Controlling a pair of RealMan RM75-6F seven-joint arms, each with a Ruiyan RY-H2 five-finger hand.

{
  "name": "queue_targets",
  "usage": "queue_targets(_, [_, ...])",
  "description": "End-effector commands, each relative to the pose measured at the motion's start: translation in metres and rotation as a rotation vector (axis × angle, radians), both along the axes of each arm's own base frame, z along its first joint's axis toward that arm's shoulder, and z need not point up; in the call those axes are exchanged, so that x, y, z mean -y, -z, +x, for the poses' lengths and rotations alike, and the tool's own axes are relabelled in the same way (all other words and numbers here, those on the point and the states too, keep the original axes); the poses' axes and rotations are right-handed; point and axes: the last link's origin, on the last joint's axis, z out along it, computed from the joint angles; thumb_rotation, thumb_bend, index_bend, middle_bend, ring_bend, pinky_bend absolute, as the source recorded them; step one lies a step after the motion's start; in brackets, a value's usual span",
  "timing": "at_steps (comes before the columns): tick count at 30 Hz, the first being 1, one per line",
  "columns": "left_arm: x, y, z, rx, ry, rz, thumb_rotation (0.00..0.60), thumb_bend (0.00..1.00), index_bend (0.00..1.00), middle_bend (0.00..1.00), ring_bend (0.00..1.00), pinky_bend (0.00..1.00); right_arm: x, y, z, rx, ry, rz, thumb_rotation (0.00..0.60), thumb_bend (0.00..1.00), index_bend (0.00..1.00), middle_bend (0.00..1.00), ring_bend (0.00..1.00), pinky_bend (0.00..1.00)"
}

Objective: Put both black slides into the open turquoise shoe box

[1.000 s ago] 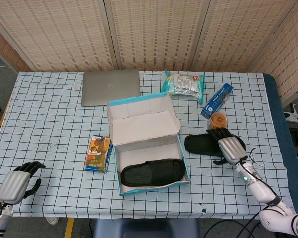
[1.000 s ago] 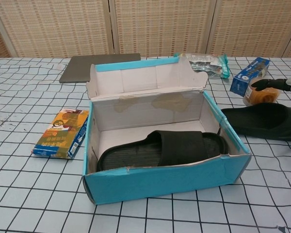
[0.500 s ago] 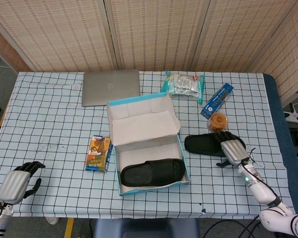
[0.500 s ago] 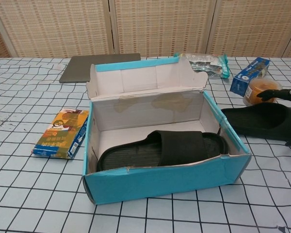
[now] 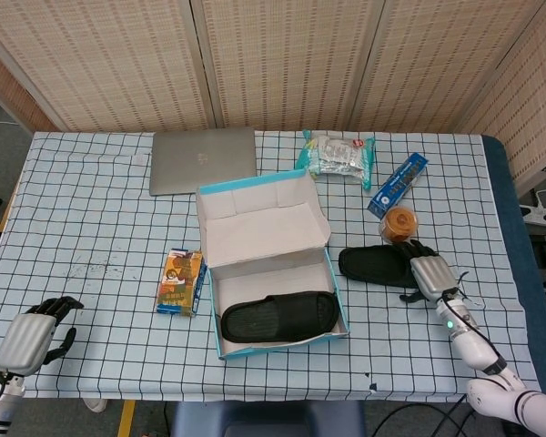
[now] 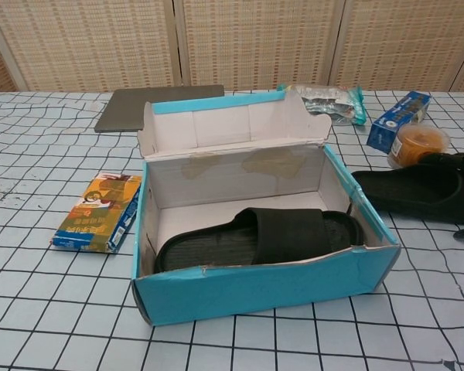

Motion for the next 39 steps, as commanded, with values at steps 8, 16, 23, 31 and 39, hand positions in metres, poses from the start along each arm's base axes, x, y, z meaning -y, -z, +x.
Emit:
queue_targets(8, [0.000, 0.000, 0.000, -0.003, 0.001, 0.000, 0.600, 0.47, 0.31, 0.28, 0.27, 0.42, -0.002, -0.003, 0.008, 0.030, -0.119, -0.133, 0.600, 0.00, 0.63, 0.59, 0.49, 0.59])
queue_targets(16, [0.000, 0.001, 0.000, -0.001, -0.002, -0.003, 0.600, 0.47, 0.31, 0.28, 0.27, 0.42, -0.019, -0.030, 0.026, -0.069, -0.213, -0.324, 0.600, 0.00, 0.69, 0.65, 0.55, 0.64])
queue_targets(23, [0.000, 0.002, 0.000, -0.002, -0.003, -0.008, 0.600, 0.47, 0.31, 0.28, 0.27, 0.42, -0.052, -0.048, 0.070, -0.148, -0.334, -0.522, 0.600, 0.00, 0.69, 0.67, 0.57, 0.65])
queue_targets(31, [0.000, 0.001, 0.000, 0.008, -0.004, -0.006, 0.600, 0.47, 0.31, 0.28, 0.27, 0.42, -0.072, -0.038, 0.131, -0.061, -0.555, -0.566, 0.600, 0.00, 0.69, 0.67, 0.57, 0.65])
queue_targets(39, [0.000, 0.000, 0.001, 0.012, 0.000, -0.005, 0.600, 0.47, 0.31, 0.28, 0.27, 0.42, -0.055, 0.012, 0.190, 0.061, -0.739, -0.416, 0.600, 0.01, 0.70, 0.68, 0.58, 0.65])
